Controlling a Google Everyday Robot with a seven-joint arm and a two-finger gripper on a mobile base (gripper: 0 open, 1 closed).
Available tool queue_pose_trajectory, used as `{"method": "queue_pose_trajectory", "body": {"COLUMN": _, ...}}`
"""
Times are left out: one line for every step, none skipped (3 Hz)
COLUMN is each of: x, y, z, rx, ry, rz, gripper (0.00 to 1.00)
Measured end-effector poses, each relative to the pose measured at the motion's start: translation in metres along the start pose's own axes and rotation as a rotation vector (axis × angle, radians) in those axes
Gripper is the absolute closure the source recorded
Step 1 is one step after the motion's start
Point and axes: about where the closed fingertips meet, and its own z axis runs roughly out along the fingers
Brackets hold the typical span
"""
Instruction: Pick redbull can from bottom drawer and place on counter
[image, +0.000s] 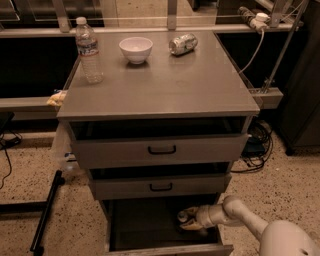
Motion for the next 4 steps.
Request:
{"method": "queue_pose_trajectory", "body": {"x": -0.003, "y": 0.004, "z": 0.0, "rx": -0.002, "ry": -0.004, "rz": 0.003, "gripper": 0.94}}
{"method": "queue_pose_trajectory", "body": {"x": -0.014, "y": 0.014, "z": -0.015, "rx": 0.007, "ry": 0.008, "rz": 0.005, "gripper": 1.0}}
{"method": "queue_pose_trajectory", "body": {"x": -0.036, "y": 0.025, "z": -0.047, "rx": 0.032, "ry": 0.044, "rz": 0.005, "gripper": 1.0}}
{"method": "queue_pose_trajectory", "body": {"x": -0.079, "y": 0.03, "z": -0.085, "rx": 0.064, "ry": 0.068, "rz": -0.001, "gripper": 1.0}}
